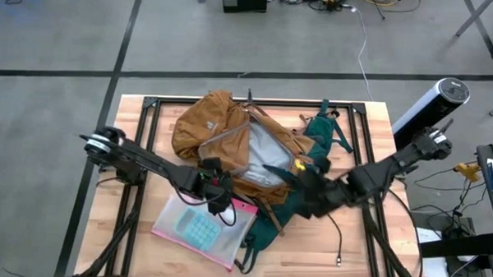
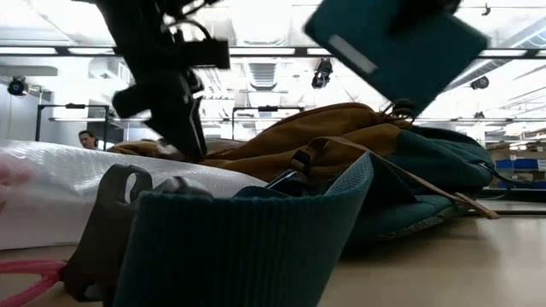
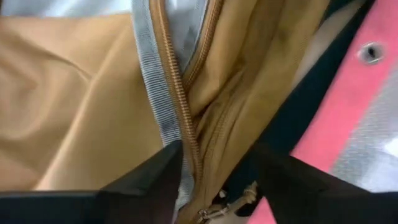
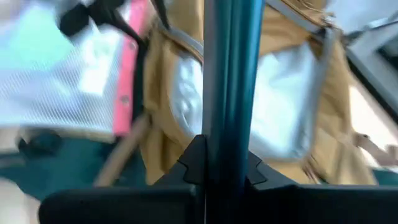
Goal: Unpack backpack
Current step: Put the phone into the brown backpack
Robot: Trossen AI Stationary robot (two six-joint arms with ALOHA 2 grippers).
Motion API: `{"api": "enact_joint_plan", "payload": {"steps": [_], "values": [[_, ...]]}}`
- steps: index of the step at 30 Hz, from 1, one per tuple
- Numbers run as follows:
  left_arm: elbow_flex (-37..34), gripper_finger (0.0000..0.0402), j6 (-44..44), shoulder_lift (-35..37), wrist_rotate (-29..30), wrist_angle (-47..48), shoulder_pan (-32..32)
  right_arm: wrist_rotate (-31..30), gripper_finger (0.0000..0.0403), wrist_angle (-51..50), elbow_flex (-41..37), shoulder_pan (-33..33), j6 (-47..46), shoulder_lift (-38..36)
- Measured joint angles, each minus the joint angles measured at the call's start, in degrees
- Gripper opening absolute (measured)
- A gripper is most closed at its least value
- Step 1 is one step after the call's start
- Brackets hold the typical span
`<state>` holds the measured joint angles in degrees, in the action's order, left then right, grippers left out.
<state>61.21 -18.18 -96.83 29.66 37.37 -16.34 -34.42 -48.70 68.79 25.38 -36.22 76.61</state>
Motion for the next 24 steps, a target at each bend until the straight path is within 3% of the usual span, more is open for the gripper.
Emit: {"api": "enact_joint_plan", "payload": {"steps": [3, 8, 16, 24], "values": [[0.00, 0.0240, -2.38, -1.79, 2.86, 0.20, 0.06, 5.29, 0.0009, 6.06, 0.00, -4.95, 5.06, 0.04], [1.78, 0.0273, -7.54, -1.92, 3.38, 3.14, 0.04, 11.71, 0.0009, 7.29, 0.09, -12.28, 10.14, 0.04], [2.01, 0.0273, -7.72, -1.28, 11.99, 4.15, 1.04, 19.15, 0.0009, 7.58, 0.07, -23.20, 13.51, 0.31], [-2.73, 0.0272, -5.04, -1.28, 10.21, -3.51, 3.83, 31.03, 0.0009, 10.99, -2.20, -33.14, 16.31, 0.45]]}}
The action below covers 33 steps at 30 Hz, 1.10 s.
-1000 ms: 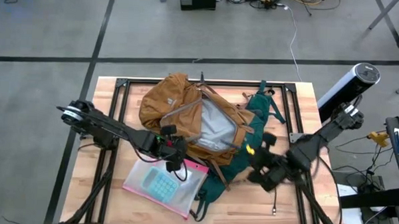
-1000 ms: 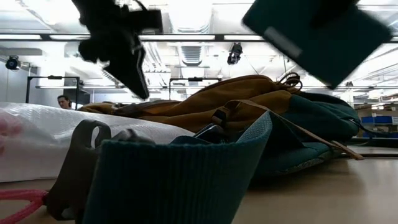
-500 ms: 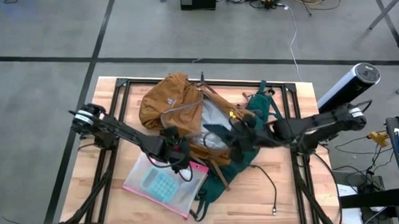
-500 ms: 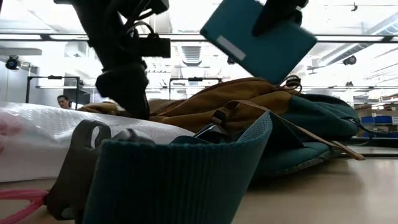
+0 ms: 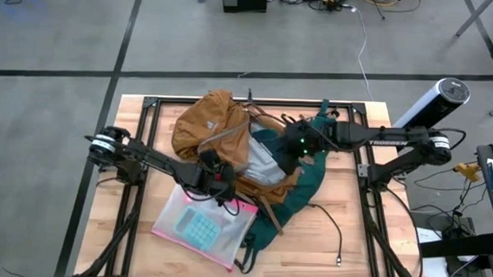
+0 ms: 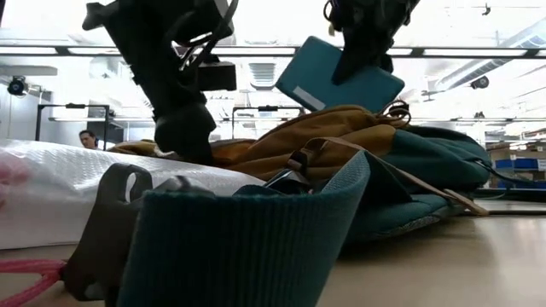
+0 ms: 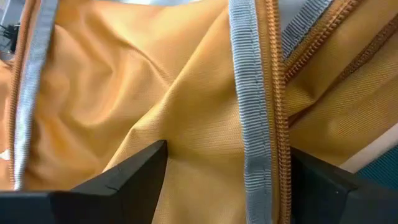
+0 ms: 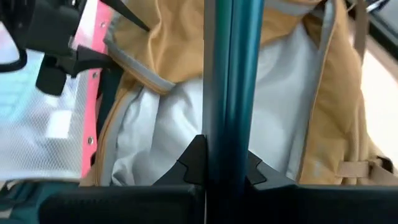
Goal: Unpack backpack
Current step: Put the phone into the brown backpack
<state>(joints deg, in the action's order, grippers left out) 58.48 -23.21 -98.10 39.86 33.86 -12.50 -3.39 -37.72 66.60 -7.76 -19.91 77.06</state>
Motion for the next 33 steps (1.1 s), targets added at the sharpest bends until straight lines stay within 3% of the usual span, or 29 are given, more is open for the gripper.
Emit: {"api": "enact_joint_plan", "payload": {"steps": [4, 9, 11, 16, 19, 22, 24, 26, 30, 33], "values": [[0.80, 0.0222, 0.03, 0.35, -1.18, 1.08, 0.36, 5.36, 0.0009, 3.66, -1.38, -2.37, 1.59, 0.00], [6.23, 0.0057, 0.00, 2.37, -4.22, 9.09, 0.41, 7.81, 0.0009, 8.84, -1.65, -2.74, 2.97, 0.48], [9.16, 0.0017, -0.96, 3.11, -4.36, 13.86, 0.41, 6.12, 0.0009, 10.68, -1.88, -3.05, 3.00, 1.19], [18.41, 0.0008, -2.59, 3.90, -2.28, 29.45, 0.38, 3.80, 0.0009, 16.74, -2.33, -3.15, 1.59, 5.11], [25.01, 0.0003, -6.40, 4.28, 1.98, 42.84, 0.34, 4.02, 0.0009, 18.60, -2.41, -3.13, 0.29, 8.02], [31.79, 0.0002, -11.19, 4.54, 7.76, 56.17, 0.34, 10.32, 0.0009, 20.24, -2.41, -3.45, -1.71, 10.61], [34.22, 0.0001, -10.26, 6.16, 11.79, 55.11, 0.70, 20.11, 0.0009, 21.36, -2.30, -3.77, -2.62, 12.71], [35.25, 0.0001, -6.42, 8.54, 14.62, 50.80, 1.04, 26.16, 0.0009, 20.99, -2.17, -3.77, -2.60, 15.41], [38.81, 0.0001, -6.43, 11.43, 17.62, 48.50, 1.41, 26.99, 0.0019, 21.28, -2.01, -3.92, -1.54, 20.84], [40.22, 0.0001, -7.29, 11.93, 17.64, 48.09, 1.20, 26.50, 0.0056, 20.96, -2.01, -4.11, -0.29, 23.46]]}}
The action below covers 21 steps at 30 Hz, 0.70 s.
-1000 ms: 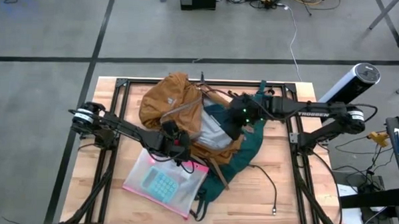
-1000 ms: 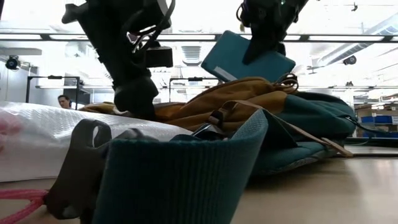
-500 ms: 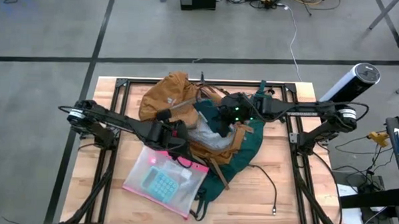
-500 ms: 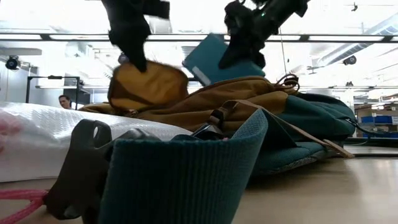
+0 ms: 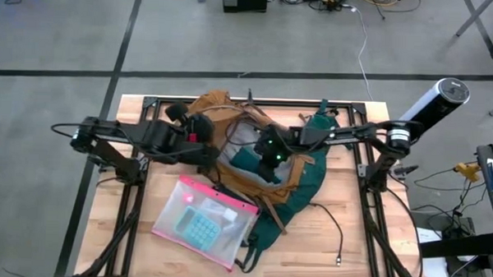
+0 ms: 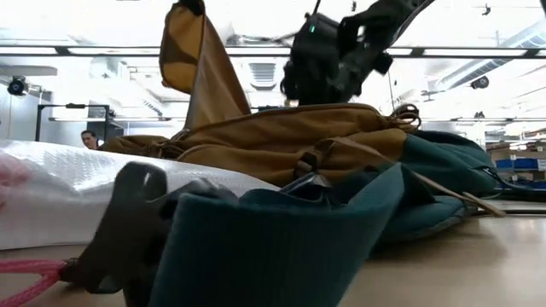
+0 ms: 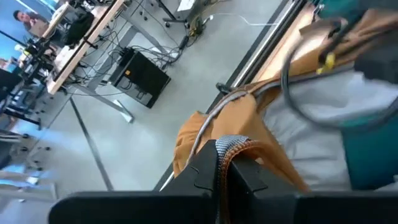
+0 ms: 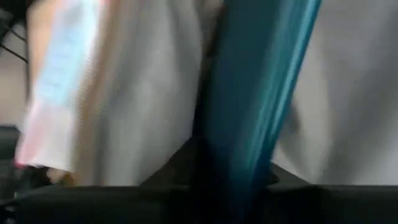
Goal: Unpack backpack
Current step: Put the phone into the brown backpack, then put the charger cable into the brown backpack
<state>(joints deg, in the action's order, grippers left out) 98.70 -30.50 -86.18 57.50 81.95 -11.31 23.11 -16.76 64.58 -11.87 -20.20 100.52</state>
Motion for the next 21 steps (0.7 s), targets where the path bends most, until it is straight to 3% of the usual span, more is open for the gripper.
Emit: {"api": "enact_joint_plan", "payload": {"steps": [5, 10, 14, 21], "values": [[0.19, 0.0000, -0.22, -0.58, -0.27, -1.08, -0.73, -2.41, 0.0155, -4.67, 0.90, -0.20, 4.97, -0.42], [0.17, 0.0000, -0.26, -2.72, -1.19, -1.36, -1.44, -18.09, 0.0232, -14.15, 4.96, 0.35, 13.56, -6.23], [0.17, 0.0000, -0.44, -3.05, -0.96, -0.87, -1.51, -29.75, 0.0249, -22.69, 6.46, 2.59, 18.45, -13.49], [0.17, 0.0000, -2.15, -2.75, 1.47, -0.52, -1.49, -28.24, 0.0222, -27.67, 1.58, 15.51, 14.30, -30.31]]}}
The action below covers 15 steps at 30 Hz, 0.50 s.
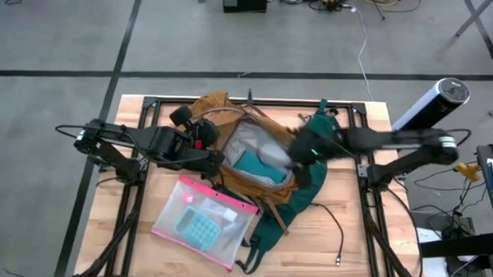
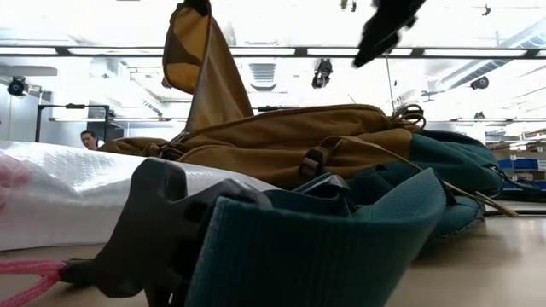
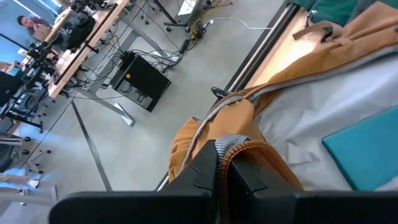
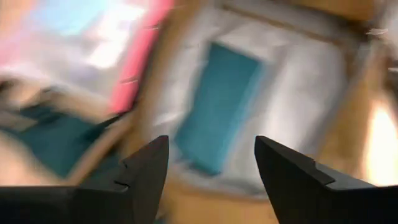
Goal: Unpack backpack
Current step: Put the charger cable into the brown backpack
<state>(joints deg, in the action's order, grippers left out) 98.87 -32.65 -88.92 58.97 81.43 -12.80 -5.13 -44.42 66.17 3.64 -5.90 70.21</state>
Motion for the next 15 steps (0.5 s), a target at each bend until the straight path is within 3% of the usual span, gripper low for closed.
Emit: {"api": "enact_joint_plan", "payload": {"steps": [4, 7, 12, 15], "values": [[-0.02, 0.0000, 0.04, -0.17, 0.17, -1.03, 0.03, -1.59, 0.0200, 0.98, -7.16, 11.96, -9.87, -7.24], [-0.02, 0.0000, 0.75, -0.45, 0.36, -2.34, 0.02, -6.35, 0.0189, 4.56, -14.55, 21.88, -19.50, -10.18], [-0.02, 0.0000, 2.28, -0.63, 0.47, -4.22, 0.02, -15.90, 0.0183, 9.11, -26.18, 36.55, -35.76, -10.70], [-0.04, 0.0000, 2.30, -0.63, 0.47, -4.72, 0.00, -17.11, 0.0184, 6.48, -30.58, 41.31, -47.37, -10.09]]}}
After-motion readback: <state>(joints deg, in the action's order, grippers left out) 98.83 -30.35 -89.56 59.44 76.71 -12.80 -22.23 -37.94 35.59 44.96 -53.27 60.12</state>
